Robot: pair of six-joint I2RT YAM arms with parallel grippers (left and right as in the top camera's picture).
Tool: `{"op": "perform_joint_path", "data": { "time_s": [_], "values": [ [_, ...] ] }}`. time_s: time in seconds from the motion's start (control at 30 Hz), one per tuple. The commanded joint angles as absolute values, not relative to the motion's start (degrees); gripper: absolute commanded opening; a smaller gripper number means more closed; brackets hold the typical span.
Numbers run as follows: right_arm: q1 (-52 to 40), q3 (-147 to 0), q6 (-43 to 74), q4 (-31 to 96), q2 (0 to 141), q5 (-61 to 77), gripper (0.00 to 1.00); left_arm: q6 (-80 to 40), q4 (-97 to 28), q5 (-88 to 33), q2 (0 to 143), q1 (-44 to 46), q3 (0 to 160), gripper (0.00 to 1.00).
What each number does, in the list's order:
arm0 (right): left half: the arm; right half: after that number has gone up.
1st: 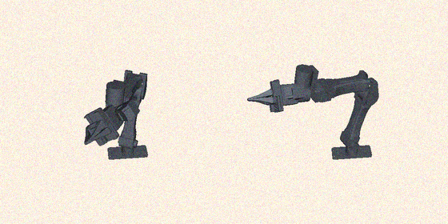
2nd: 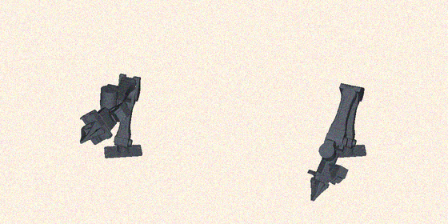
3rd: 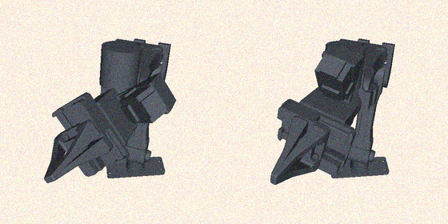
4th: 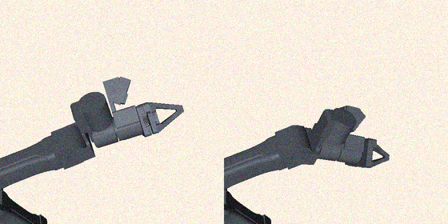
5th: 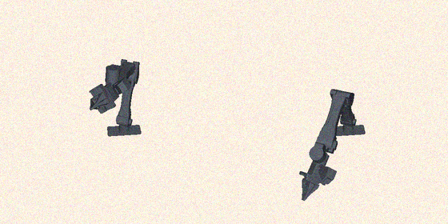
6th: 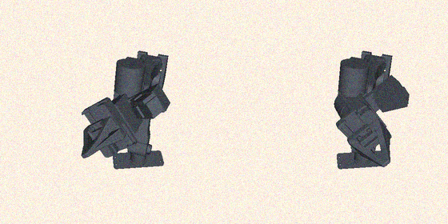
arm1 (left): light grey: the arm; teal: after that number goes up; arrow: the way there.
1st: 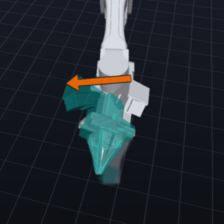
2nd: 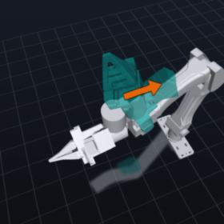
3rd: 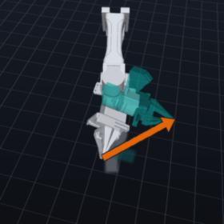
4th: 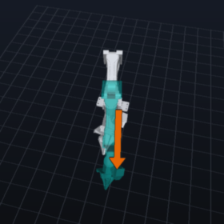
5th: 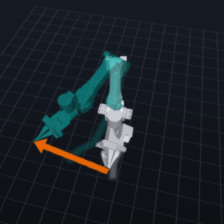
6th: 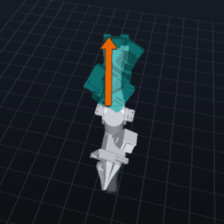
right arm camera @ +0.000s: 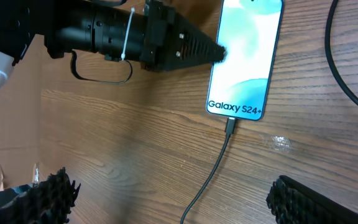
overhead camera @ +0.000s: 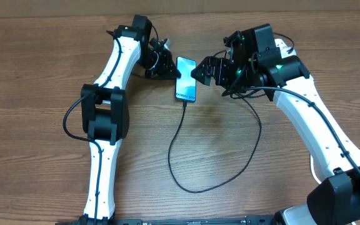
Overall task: Plug charger to phone and switch on socket
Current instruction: 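Release the phone and move the right gripper to the white power strip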
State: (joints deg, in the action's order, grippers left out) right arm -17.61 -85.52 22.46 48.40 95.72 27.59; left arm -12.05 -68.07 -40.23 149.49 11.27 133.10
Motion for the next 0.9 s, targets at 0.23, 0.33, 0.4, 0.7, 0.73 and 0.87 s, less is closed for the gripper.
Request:
{"op": "perform_joint_path", "data": {
  "time_s": [0.23,0.33,0.4,0.7,0.73,0.87],
  "values": [
    [-17.61,-85.78,22.44,48.12,95.37,23.97,1.00,-12.40,-70.65,-30.94,150.43,11.22,133.45,0.10],
    [-17.41,-85.80,22.44,47.90,95.37,22.70,1.00,-12.43,-71.53,-30.52,150.19,10.92,134.17,0.07],
    [-16.62,-86.08,22.44,47.92,95.37,21.87,1.00,-12.40,-73.60,-30.39,150.08,10.33,136.40,0.05],
    [-1.67,-103.70,16.10,64.69,97.97,19.84,0.98,-10.70,-84.07,-22.65,143.04,8.16,155.57,0.04],
    [-0.03,-106.28,15.66,66.98,99.24,18.61,0.98,-10.74,-84.16,-21.30,141.51,8.34,157.38,0.04],
    [5.91,-115.13,13.45,72.53,106.17,13.10,0.57,-10.70,-83.35,-20.03,137.14,9.26,160.44,0.94]
  ]
}}
